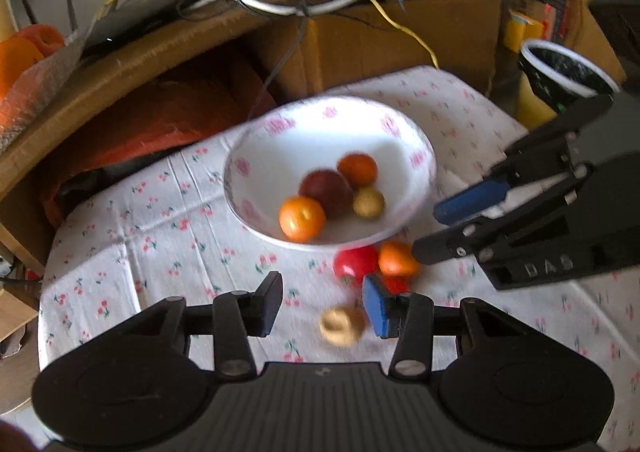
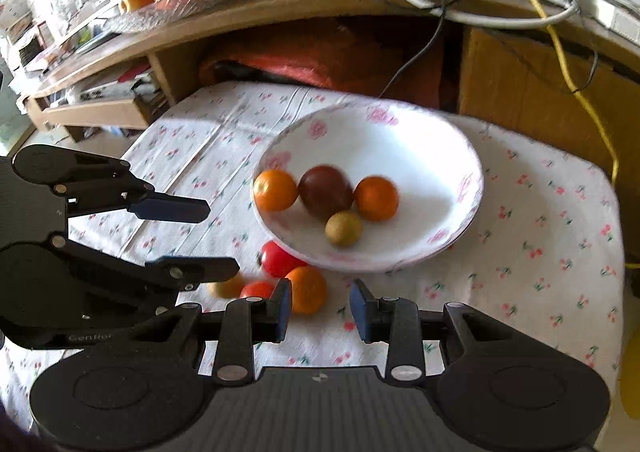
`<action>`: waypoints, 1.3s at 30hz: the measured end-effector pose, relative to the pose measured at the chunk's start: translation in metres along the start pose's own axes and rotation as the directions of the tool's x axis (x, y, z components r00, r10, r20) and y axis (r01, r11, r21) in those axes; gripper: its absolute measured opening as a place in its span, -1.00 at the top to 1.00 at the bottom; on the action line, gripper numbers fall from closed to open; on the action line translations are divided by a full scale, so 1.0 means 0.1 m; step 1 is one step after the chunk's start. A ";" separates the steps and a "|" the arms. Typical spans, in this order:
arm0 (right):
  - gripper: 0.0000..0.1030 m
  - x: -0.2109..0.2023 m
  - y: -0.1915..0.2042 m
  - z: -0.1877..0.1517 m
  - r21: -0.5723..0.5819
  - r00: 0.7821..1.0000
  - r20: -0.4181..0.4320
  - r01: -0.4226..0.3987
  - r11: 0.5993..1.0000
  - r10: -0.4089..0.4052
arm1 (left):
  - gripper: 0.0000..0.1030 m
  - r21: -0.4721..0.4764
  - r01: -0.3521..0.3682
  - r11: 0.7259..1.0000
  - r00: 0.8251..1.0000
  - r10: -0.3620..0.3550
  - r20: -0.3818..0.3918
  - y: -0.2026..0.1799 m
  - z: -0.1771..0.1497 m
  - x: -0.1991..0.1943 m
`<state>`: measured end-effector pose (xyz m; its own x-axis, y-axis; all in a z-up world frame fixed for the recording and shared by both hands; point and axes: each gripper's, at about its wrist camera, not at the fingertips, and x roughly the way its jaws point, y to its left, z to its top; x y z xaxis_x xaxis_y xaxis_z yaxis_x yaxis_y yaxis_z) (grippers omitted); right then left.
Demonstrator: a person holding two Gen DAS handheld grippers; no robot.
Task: Organize fruits
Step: 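Grasp another small brown fruit with the left tool while the right tool grasps an orange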
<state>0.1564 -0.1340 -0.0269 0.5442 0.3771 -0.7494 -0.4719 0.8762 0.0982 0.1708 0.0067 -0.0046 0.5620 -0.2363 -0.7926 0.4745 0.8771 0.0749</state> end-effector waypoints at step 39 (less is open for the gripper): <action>0.43 0.27 -0.05 -0.03 -0.061 0.996 -0.064 -0.069 0.996 0.065 | 0.30 0.087 0.093 0.992 0.993 -0.086 -0.086 -0.07 -0.20 0.17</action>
<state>0.1717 -0.1290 -0.0499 0.4669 0.4128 -0.7820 -0.5497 0.8282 0.1090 0.1627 0.0048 -0.0306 0.4591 -0.2737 -0.8452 0.5819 0.8115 0.0533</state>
